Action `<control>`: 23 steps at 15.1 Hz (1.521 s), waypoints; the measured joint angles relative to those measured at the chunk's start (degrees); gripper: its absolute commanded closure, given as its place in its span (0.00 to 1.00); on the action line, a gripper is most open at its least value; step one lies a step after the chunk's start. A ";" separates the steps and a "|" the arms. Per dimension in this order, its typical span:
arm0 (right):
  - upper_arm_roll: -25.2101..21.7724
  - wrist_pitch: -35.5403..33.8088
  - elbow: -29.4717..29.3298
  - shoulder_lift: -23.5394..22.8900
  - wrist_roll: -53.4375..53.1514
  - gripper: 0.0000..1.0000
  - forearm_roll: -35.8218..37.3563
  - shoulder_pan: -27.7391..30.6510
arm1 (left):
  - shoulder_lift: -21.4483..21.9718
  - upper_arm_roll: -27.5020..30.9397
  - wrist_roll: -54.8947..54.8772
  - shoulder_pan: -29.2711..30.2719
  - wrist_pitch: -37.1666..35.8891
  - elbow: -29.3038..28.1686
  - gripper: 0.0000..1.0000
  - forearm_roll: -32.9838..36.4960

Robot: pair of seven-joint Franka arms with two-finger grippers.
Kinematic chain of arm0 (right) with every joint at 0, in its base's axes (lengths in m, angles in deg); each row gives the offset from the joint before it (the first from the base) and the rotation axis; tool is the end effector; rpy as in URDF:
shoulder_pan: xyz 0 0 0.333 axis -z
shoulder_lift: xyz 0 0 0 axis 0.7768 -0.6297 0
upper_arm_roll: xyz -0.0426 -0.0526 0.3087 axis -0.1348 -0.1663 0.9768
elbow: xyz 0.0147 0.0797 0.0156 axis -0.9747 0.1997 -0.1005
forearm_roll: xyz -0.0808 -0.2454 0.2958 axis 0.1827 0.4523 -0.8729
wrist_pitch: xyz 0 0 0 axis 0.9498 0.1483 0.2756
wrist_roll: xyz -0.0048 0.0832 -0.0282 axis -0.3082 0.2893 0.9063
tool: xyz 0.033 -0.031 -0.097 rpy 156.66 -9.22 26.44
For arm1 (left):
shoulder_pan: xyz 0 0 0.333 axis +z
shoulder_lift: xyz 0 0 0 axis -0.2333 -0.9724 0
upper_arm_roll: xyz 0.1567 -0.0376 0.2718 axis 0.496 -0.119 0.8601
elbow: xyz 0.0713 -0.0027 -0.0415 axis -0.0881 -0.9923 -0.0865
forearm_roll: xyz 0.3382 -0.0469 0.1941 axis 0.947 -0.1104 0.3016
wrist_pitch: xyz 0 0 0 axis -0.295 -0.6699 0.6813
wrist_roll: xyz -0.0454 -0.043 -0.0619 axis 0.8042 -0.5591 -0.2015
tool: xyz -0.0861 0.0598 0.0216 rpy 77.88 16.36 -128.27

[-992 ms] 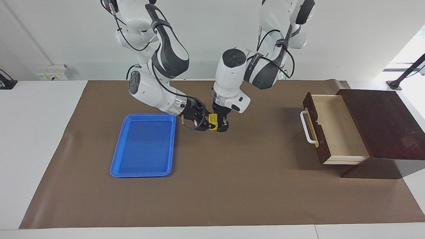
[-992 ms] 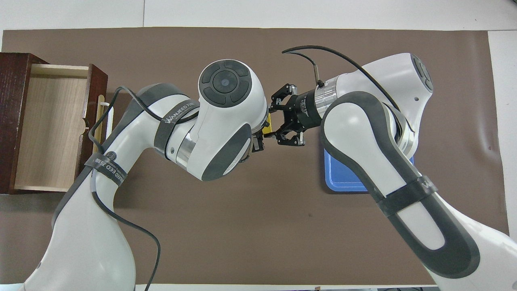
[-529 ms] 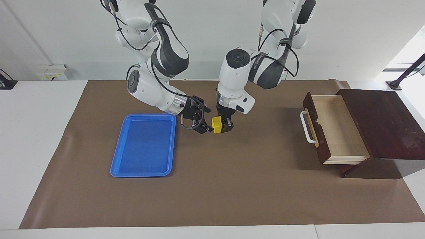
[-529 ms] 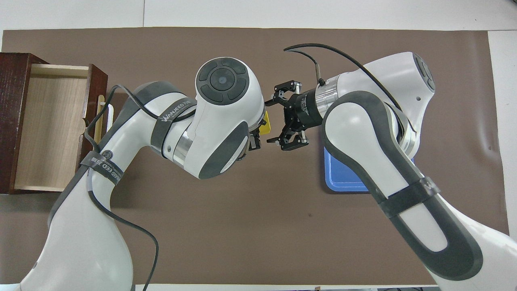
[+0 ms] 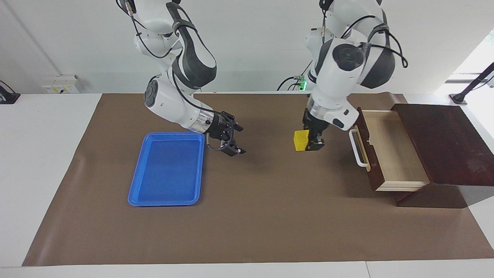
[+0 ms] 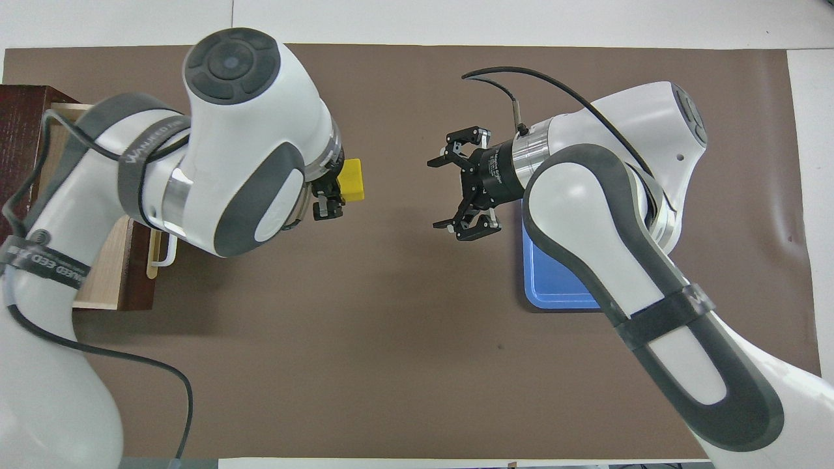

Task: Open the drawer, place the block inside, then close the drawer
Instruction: 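Carry the block into the drawer with the left gripper while the right gripper withdraws, then open the left gripper to release the block inside the drawer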

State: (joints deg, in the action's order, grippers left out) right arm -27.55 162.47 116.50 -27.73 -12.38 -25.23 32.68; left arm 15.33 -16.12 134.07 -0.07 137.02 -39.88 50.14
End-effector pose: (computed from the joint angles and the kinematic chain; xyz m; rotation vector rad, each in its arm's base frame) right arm 0.6030 0.2454 0.4494 -1.8301 1.7479 0.7178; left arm 0.6053 -0.2113 0.5420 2.3029 2.1191 -0.0630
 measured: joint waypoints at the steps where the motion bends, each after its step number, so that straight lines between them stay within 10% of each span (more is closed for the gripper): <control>1: -0.10 -0.06 -0.11 0.34 0.01 0.00 1.32 0.80 | 0.73 0.07 -4.94 3.50 -0.50 0.01 1.00 0.00; 11: -0.35 -20.27 -6.06 3.86 33.05 0.00 22.68 13.70 | 2.48 0.10 -35.49 24.39 10.82 -11.85 0.99 0.00; 13: -0.36 -23.41 -6.26 5.34 44.72 0.00 27.74 15.34 | 4.33 -0.14 -37.47 24.48 13.41 -17.10 0.01 0.01; 19: -0.15 -29.19 -6.51 11.91 70.64 0.00 40.98 18.16 | 7.14 -0.67 -37.17 23.65 9.25 -16.44 0.00 0.04; 23: 2.75 -30.48 -5.97 15.32 80.62 0.00 46.84 19.26 | 6.76 -1.37 -18.24 11.73 4.65 -12.81 0.00 5.83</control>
State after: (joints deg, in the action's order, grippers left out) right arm -24.81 132.00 110.53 -12.42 68.25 21.61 51.94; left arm 22.09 -17.50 115.83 11.66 141.67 -52.70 55.97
